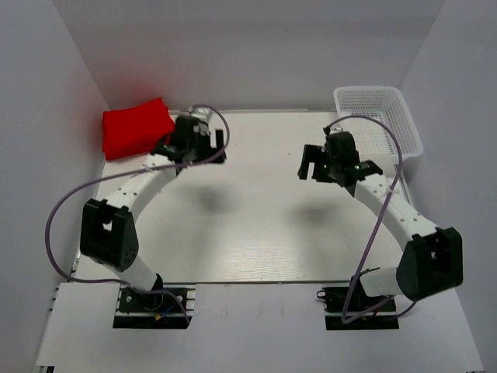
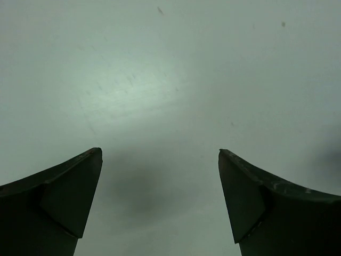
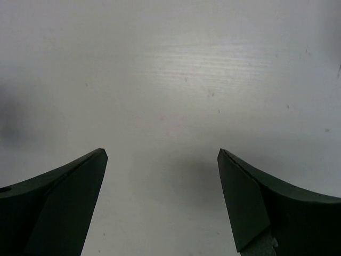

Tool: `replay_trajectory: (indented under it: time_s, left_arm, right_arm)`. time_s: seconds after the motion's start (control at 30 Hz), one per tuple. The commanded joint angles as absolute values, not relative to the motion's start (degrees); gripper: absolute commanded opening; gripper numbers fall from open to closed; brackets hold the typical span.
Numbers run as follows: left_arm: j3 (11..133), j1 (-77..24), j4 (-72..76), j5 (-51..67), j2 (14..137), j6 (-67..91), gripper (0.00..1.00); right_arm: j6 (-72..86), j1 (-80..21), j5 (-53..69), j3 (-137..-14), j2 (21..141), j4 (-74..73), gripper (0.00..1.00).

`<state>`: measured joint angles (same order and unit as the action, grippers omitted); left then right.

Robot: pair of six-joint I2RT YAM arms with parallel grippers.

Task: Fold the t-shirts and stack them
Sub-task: Put the neatly folded tshirt into the corner of the board with the left arm

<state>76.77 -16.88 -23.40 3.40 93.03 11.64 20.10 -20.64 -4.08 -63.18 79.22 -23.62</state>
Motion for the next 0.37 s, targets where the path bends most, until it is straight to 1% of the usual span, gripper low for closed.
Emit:
replay_trajectory:
  time_s: [0.0,0.1,0.2,0.33]
  left_arm:
    - [67.8,-24.2,-24.8,-6.5,85.5,20.2,1.0]
    - [63.7,-28.4,-29.0,-10.7,82.2,23.8,1.0]
    - [61.4,-30.6,-29.0,-12.0,79.4,23.8,1.0]
    - [60.9,-32.2,-28.5,-14.3,78.0,23.8,1.0]
  right_arm:
    - [19.2,-20.6,-3.3,-56.4,73.3,-20.0,0.9]
    - [19.4,-20.7,-2.2,-49.3,68.8,-17.3,0.9]
    - [19.8,-20.5,-1.7,-46.4,65.4,-15.6,0.9]
    - [19.2,-20.5,-1.3,-44.4,64.4,-14.4,0.9]
